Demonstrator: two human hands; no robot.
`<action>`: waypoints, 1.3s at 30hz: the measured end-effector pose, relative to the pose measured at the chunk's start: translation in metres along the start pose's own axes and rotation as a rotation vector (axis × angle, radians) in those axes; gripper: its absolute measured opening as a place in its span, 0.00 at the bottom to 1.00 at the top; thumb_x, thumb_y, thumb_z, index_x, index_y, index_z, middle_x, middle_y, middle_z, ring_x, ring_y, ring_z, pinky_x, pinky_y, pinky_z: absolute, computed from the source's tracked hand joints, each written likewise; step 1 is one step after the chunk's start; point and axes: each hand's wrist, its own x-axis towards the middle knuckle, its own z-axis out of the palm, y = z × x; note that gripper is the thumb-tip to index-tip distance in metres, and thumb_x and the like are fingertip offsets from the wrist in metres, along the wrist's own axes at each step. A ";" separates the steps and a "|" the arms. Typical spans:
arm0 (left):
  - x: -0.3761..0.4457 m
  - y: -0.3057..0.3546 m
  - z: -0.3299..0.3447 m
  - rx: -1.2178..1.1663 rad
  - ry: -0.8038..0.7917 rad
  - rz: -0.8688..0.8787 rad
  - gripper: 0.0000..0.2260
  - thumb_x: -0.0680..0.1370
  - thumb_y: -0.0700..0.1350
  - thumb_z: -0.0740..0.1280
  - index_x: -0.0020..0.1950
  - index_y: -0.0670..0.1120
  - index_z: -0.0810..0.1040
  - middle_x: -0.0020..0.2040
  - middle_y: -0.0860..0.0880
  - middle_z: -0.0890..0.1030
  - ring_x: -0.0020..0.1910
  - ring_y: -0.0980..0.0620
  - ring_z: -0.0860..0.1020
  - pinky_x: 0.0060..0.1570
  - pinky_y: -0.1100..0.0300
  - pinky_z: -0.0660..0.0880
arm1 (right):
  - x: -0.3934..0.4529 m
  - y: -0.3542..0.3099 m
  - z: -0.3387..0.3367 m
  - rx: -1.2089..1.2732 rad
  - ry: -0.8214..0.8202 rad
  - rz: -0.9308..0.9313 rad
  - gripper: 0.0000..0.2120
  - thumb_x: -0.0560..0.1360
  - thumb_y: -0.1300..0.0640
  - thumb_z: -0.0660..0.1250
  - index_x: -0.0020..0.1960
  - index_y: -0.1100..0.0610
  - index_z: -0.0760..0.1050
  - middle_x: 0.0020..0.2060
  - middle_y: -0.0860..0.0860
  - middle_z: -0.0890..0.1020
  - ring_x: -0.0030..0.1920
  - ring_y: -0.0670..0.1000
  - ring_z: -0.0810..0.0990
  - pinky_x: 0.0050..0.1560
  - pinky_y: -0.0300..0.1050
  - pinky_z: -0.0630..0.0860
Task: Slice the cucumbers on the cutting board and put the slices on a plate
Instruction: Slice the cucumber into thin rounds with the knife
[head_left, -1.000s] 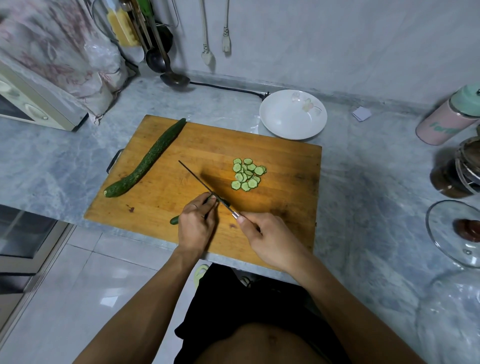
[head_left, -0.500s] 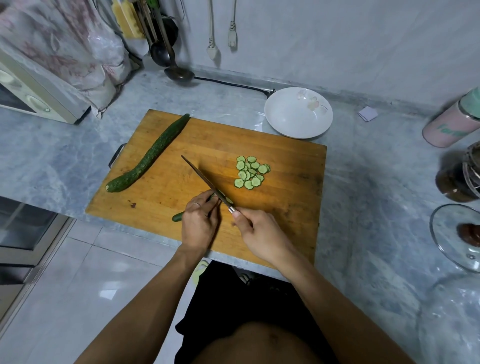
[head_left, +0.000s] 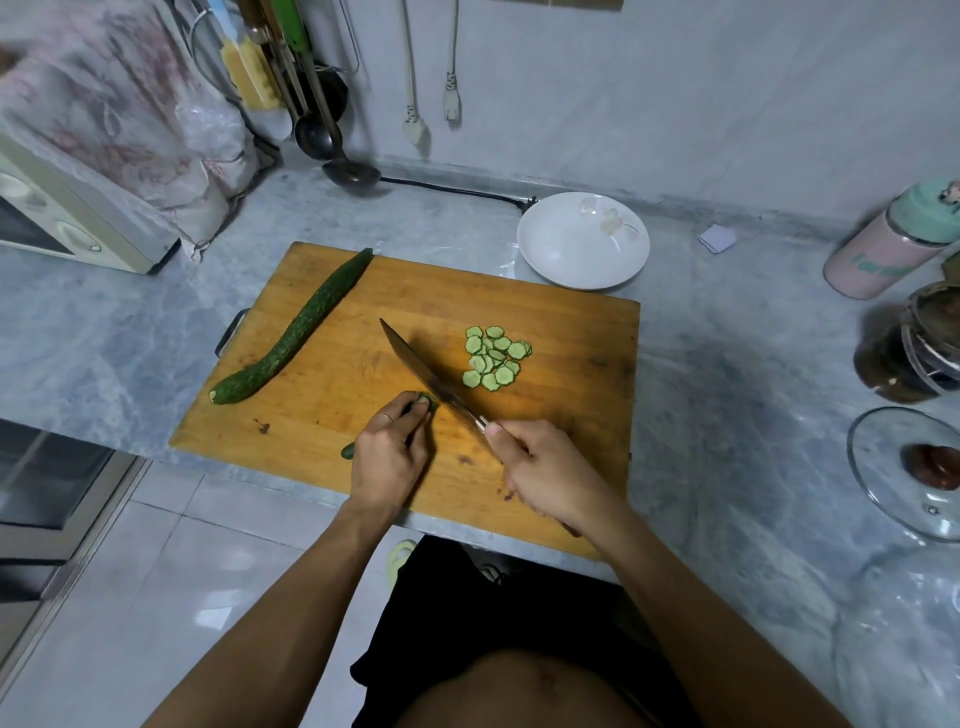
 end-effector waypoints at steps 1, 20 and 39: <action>0.000 0.001 0.000 0.002 0.008 0.010 0.10 0.76 0.36 0.66 0.53 0.38 0.84 0.57 0.45 0.82 0.47 0.46 0.81 0.45 0.65 0.73 | -0.002 0.000 0.000 -0.019 -0.003 -0.023 0.21 0.85 0.46 0.55 0.38 0.56 0.71 0.30 0.55 0.71 0.27 0.56 0.69 0.30 0.50 0.67; 0.000 -0.011 0.001 -0.053 -0.006 0.044 0.11 0.75 0.39 0.65 0.52 0.38 0.84 0.59 0.41 0.81 0.52 0.43 0.82 0.51 0.59 0.77 | -0.008 -0.014 0.008 -0.112 -0.017 -0.062 0.17 0.84 0.48 0.57 0.42 0.50 0.78 0.25 0.47 0.67 0.25 0.45 0.65 0.30 0.44 0.60; -0.003 0.000 0.001 -0.036 0.067 -0.029 0.09 0.75 0.37 0.70 0.54 0.39 0.84 0.56 0.42 0.83 0.51 0.45 0.82 0.54 0.63 0.74 | 0.016 -0.006 0.003 -0.157 0.026 -0.034 0.17 0.85 0.49 0.56 0.39 0.48 0.73 0.25 0.44 0.71 0.26 0.43 0.69 0.28 0.41 0.61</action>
